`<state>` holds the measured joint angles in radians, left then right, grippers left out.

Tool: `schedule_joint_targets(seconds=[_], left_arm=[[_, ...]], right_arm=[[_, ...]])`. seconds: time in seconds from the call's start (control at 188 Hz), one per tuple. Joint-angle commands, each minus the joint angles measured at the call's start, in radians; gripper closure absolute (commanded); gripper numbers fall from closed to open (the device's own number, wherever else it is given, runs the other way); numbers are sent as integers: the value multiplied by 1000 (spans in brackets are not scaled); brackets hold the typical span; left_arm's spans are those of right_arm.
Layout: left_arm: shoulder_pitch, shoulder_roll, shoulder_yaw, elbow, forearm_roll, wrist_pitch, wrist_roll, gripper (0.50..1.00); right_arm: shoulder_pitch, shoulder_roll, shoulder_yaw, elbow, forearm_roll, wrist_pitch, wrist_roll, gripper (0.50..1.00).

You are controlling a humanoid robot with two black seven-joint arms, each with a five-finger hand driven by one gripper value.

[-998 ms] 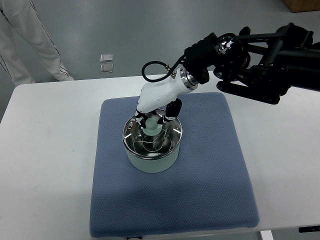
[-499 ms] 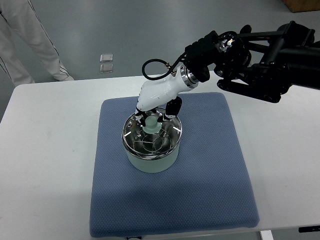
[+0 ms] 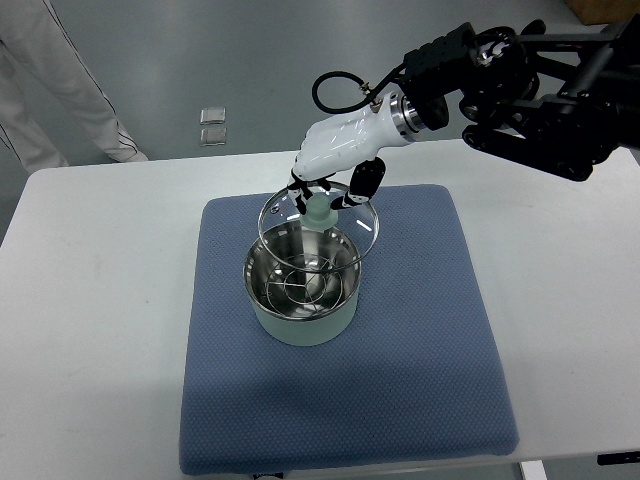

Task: Open lid and place right of pot
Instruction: 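Lift the glass lid off the saucepan with the right hand, then lower the lid onto the mat beside the saucepan, away from it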

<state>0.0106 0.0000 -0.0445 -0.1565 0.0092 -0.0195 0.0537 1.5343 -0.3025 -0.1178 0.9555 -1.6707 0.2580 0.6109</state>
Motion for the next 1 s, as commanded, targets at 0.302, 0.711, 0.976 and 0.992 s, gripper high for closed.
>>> schedule_joint_targets(seconds=[0.302,0.711,0.976,0.992], left_arm=[[0,0,0,0,0,0,0,500],[0,0,0,0,0,0,0,500],[0,0,0,0,0,0,0,500],[0,0,0,0,0,1,2,500]], right_arm=[[-123,-115,0,-103,0,-97,0,1000],[-275,-107,-5,-211,-1,-175,0,1000],[-326,-101,-8,-216,-1,-195,0,1000],[-327,-101,-8,-216,-1,-195,0,1000]])
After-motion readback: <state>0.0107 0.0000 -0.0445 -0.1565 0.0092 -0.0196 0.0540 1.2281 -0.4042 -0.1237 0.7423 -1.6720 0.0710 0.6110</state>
